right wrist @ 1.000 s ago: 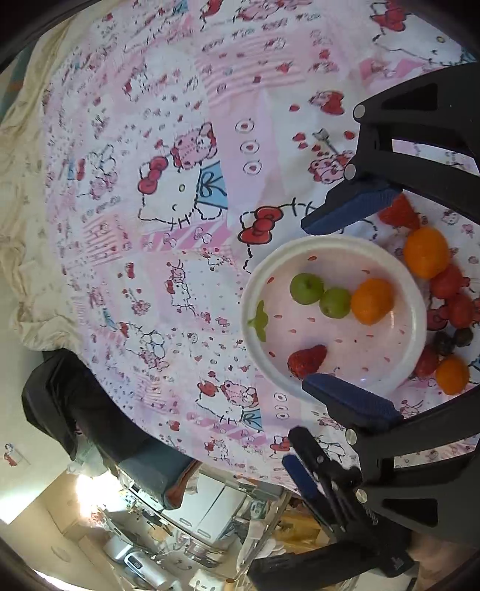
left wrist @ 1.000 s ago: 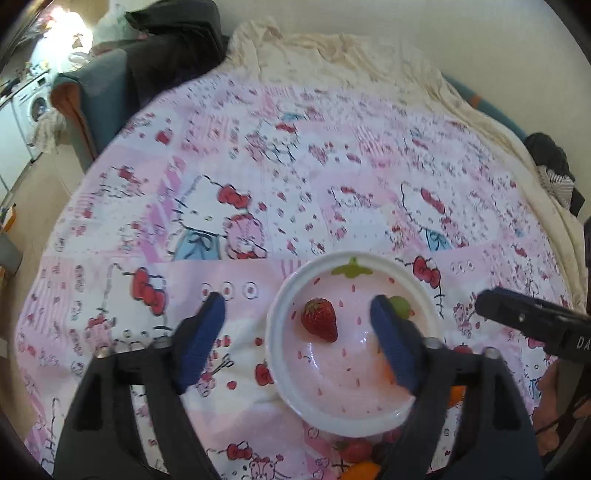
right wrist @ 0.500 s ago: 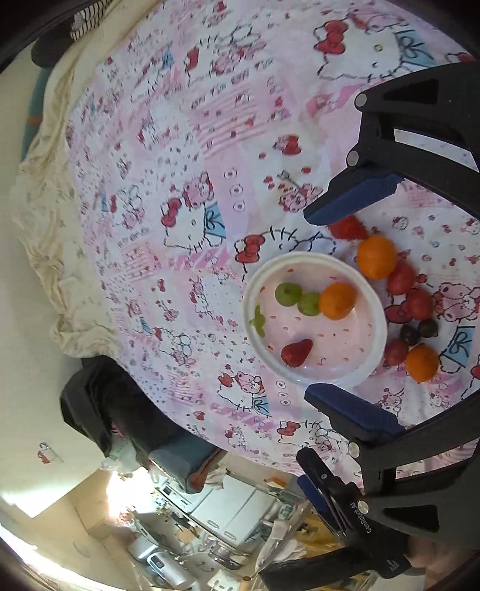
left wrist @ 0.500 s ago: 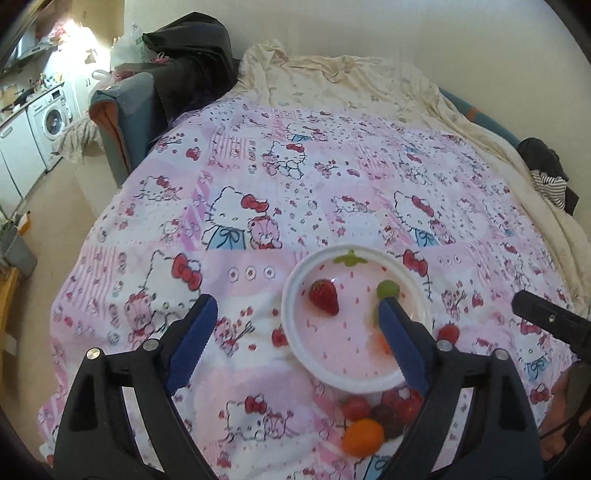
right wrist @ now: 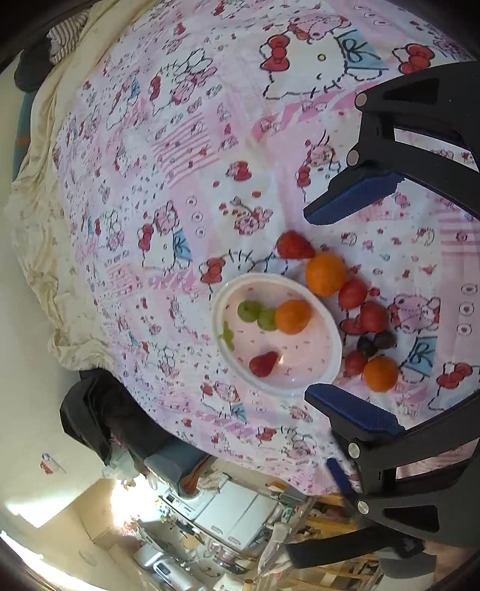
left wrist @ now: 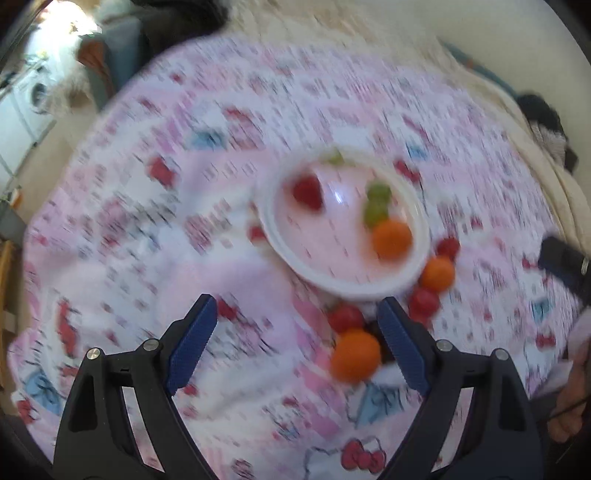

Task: Organize fruits
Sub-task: 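Grasp an orange with the left gripper while the right grasps another orange, then carry the orange into the plate with the left gripper while the right releases its orange there, then grasp a red tomato with the left gripper while the right grasps another tomato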

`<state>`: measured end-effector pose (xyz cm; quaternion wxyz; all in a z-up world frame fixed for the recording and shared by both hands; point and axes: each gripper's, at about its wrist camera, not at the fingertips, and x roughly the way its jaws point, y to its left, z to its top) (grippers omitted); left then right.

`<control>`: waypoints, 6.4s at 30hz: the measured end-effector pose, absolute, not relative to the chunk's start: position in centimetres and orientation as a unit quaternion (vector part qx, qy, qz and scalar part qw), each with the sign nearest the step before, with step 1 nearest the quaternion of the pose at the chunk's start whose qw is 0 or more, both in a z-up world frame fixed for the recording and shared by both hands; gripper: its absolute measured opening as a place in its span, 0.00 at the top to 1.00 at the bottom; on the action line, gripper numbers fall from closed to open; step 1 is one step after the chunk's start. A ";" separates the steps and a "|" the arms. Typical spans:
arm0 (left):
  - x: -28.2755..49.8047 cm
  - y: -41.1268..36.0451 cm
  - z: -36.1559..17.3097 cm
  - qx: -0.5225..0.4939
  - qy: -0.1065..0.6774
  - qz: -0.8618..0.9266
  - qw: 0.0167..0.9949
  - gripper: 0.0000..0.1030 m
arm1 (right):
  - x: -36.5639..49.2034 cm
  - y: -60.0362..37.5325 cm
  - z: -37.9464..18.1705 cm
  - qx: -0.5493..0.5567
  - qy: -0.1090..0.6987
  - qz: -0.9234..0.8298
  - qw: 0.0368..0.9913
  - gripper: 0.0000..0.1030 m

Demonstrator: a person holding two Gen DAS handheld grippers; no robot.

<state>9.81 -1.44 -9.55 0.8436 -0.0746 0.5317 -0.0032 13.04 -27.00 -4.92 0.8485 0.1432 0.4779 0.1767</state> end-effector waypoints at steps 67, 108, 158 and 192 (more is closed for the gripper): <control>10.1 1.7 -3.9 -0.089 0.452 0.040 0.887 0.69 | 13.3 -27.9 -2.9 0.199 0.442 0.227 0.845 0.57; 22.6 0.2 -7.8 -0.034 0.495 -0.005 0.868 0.69 | 24.8 -21.9 -6.2 0.139 0.468 0.258 0.834 0.57; 22.2 -0.3 -9.7 -0.035 0.512 -0.008 0.858 0.23 | 26.8 -22.6 -10.0 0.155 0.560 0.216 0.785 0.22; 12.3 2.3 -4.8 -0.090 0.473 0.016 0.876 0.23 | 15.7 -27.7 -4.8 0.183 0.500 0.171 0.829 0.22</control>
